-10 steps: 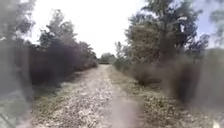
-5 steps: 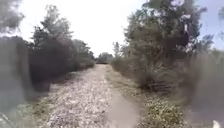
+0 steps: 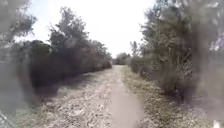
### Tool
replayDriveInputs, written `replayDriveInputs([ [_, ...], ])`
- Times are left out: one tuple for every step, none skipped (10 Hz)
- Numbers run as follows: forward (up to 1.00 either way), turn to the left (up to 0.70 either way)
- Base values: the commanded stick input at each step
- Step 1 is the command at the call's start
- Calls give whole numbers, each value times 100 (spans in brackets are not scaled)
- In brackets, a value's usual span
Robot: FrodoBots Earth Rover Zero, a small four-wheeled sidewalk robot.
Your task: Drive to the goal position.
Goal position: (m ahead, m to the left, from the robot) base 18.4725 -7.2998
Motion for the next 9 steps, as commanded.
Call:
replayDriveInputs([
  [70,3],
  [70,0],
  [70,0],
  [70,0],
  [70,0],
  [70,0],
  [70,0],
  [70,0],
  [70,0],
])
